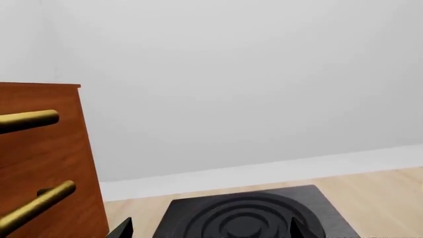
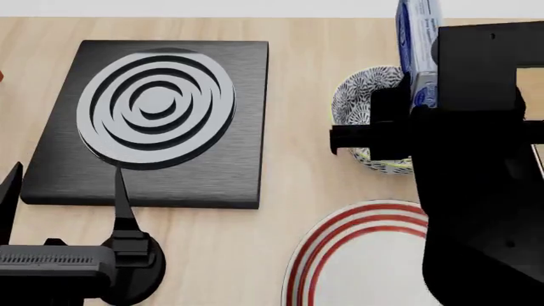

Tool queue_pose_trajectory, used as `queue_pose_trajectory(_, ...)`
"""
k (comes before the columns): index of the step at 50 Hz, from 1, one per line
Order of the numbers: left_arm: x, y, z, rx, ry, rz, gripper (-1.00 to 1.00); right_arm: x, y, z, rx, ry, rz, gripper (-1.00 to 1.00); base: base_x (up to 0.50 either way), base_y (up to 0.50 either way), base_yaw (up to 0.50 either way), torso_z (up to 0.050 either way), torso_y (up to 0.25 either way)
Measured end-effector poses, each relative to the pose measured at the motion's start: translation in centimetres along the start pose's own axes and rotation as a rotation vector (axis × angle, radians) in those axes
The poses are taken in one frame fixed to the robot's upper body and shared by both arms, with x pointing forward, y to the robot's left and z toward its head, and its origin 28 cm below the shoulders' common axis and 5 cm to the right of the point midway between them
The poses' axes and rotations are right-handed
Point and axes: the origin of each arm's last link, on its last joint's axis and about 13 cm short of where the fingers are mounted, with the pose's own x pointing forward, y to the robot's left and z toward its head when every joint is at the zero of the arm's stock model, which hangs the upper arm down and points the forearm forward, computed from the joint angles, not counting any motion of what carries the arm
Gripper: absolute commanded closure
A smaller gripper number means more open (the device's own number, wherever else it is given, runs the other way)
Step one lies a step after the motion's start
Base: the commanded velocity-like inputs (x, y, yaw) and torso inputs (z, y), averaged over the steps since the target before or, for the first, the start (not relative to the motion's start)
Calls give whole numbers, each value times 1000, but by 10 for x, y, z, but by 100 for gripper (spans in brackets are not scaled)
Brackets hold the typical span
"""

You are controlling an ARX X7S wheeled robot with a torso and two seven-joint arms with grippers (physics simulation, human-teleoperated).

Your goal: Pick up the cream cheese and put it in the bowl.

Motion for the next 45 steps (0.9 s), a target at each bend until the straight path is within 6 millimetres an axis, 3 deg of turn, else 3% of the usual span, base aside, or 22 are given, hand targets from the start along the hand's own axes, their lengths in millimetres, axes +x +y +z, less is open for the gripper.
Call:
queue_pose_trajectory(17, -1, -1, 0, 9, 3, -3, -100, 16, -5, 26, -16, 178, 5, 100, 0, 0, 0, 1, 1)
queue_pose_trajectory(45, -4, -1, -1, 18, 4, -4, -100, 9, -14, 89, -106, 464, 59, 100, 0, 0, 0, 0, 0)
